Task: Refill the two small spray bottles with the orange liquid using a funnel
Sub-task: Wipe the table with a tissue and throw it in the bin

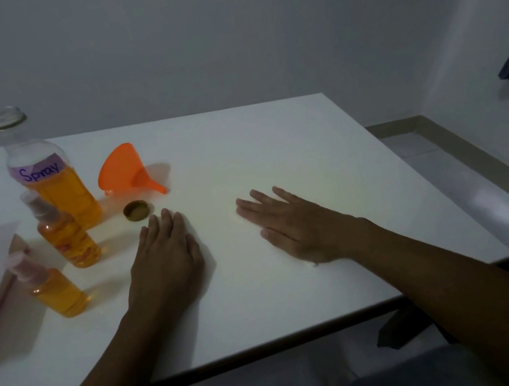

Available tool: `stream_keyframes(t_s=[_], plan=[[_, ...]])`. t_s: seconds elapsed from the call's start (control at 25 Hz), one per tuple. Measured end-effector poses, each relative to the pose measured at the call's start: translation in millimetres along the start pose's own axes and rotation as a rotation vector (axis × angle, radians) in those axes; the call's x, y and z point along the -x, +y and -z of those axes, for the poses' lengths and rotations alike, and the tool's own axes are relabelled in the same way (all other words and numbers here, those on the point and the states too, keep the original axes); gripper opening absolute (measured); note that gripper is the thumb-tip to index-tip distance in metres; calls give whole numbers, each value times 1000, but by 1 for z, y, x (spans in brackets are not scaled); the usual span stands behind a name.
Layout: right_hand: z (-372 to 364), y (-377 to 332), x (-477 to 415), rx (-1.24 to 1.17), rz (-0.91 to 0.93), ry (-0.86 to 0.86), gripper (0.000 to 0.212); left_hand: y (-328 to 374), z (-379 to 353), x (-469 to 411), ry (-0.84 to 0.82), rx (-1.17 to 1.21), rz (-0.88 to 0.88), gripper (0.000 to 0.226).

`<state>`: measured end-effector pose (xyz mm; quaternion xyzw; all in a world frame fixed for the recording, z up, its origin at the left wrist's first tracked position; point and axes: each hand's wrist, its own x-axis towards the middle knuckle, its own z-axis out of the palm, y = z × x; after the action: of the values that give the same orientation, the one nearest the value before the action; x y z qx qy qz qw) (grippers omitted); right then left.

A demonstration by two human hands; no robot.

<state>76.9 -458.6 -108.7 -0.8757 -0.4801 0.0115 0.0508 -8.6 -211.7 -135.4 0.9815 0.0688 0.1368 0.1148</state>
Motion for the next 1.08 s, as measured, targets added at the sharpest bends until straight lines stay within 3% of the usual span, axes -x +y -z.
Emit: stream_keyframes(t_s=[0.16, 0.32, 0.44, 0.56, 0.64, 0.76, 0.84, 0.96, 1.08], plan=[[-5, 15, -6, 143, -150, 72, 59, -3, 1, 1, -2, -5, -21, 67], [7, 59, 22, 138, -640, 165, 56, -2, 0, -1, -4, -1, -8, 69], [5, 56, 21, -10, -794, 203, 52, -2, 1, 0, -1, 3, -3, 69], [27, 60, 32, -411, -757, 301, 44, -2, 2, 0, -2, 8, -7, 69], [49, 73, 50, -621, -637, 146, 52, -1, 2, -1, -2, 8, -10, 68], [43, 81, 73, -573, -486, -98, 77, 0, 2, -1, -5, 8, -4, 68], [29, 74, 68, -490, -487, -35, 72, 1, 3, -1, -11, 4, 0, 69], [24, 37, 43, -355, -445, 50, 47, -1, 2, -2, -15, 11, -4, 67], [14, 0, 37, -446, -283, 35, 51, -1, 4, -1, -24, 15, -14, 67]])
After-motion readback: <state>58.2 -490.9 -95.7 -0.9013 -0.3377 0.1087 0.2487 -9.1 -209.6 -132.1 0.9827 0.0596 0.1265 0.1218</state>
